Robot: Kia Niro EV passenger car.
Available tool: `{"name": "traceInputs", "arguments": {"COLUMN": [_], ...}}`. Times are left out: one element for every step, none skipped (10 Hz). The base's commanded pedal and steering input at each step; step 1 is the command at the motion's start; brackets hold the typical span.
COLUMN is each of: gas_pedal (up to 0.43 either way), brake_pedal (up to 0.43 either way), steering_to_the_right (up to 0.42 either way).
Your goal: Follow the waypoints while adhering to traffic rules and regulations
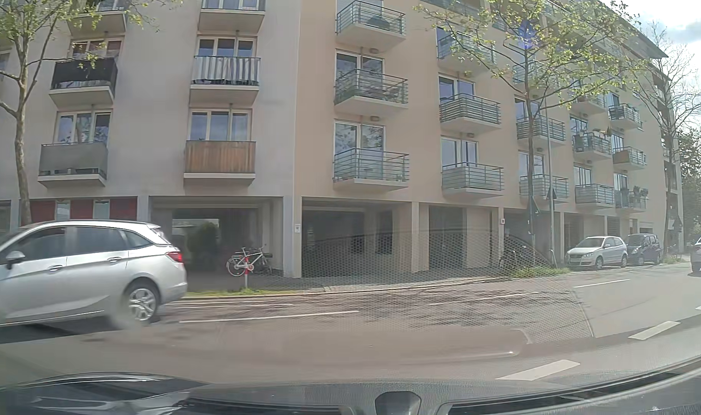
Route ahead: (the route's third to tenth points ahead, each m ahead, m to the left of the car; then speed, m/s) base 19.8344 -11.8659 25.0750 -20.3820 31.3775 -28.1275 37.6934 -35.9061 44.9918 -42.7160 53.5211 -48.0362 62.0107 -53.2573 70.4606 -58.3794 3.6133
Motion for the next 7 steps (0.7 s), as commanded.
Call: {"name": "traceInputs", "arguments": {"gas_pedal": [0.22,0.22,0.22,0.22,0.22,0.22,0.22], "brake_pedal": [0.0,0.0,0.0,0.0,0.0,0.0,0.0], "steering_to_the_right": [0.438,0.446,0.454,0.458,0.458,0.456,0.45]}}
